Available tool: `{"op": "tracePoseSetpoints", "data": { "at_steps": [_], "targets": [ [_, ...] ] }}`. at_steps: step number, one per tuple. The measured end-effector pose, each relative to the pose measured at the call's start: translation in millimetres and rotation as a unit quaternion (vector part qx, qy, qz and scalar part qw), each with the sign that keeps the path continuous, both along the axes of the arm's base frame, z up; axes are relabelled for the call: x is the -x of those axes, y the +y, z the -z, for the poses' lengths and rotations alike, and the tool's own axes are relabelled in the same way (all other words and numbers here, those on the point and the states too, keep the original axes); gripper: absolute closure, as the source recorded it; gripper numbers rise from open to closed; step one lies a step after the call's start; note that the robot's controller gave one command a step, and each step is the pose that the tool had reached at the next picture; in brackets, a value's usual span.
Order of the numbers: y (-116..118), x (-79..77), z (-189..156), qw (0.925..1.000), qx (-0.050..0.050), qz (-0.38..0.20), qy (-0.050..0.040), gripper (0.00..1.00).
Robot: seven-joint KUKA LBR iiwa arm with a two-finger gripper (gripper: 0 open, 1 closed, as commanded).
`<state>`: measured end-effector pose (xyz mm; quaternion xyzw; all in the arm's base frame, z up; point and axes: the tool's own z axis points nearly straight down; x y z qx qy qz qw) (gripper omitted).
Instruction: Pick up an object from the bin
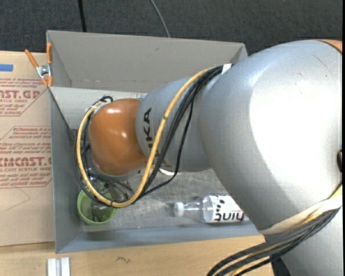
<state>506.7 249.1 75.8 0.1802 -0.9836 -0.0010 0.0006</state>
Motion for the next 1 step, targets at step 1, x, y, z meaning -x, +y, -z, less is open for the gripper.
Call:
{"op": "tracePoseSetpoints", "data": {
  "at_steps": [1],
  "targets": [
    [0.2, -0.4, -0.2, 1.0000, -0.001, 0.000, -0.0008, 1.00]
  ]
}}
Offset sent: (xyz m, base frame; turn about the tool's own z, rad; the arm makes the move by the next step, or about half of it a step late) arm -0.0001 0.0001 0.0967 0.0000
